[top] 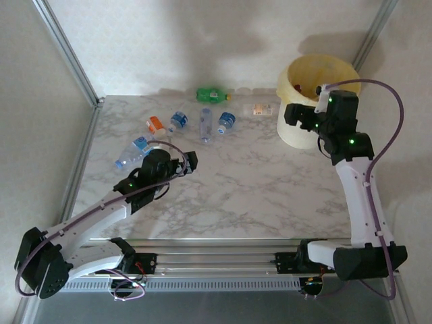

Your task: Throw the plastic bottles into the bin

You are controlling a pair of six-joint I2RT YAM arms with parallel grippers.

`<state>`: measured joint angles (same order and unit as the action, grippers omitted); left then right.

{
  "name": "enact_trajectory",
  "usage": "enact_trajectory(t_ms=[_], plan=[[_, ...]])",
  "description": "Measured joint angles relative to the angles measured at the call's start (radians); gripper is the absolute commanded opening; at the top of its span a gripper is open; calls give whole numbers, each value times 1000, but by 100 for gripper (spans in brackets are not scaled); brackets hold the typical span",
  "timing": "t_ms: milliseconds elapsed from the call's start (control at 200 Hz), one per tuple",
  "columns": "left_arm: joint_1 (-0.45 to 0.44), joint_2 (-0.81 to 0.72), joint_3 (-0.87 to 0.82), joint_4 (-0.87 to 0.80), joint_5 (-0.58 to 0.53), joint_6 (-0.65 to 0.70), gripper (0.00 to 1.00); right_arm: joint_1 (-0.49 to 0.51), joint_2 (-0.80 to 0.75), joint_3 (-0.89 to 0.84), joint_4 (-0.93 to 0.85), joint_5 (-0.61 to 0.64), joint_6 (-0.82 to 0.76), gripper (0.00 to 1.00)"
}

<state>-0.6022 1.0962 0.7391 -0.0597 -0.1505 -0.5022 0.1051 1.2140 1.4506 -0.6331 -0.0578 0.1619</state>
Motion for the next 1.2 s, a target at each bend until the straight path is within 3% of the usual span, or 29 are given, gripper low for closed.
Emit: enact_trajectory(t_ms=[335,546,1201], plan=[[30,52,9,-2,53,0,100,49,-101,-89,-3,-67,26,99],[40,162,73,2,82,10,100,85,-152,-147,-15,-114,53,99],[137,863,679,-126,113,129,90,250,-332,-273,-84,-132,146,99]])
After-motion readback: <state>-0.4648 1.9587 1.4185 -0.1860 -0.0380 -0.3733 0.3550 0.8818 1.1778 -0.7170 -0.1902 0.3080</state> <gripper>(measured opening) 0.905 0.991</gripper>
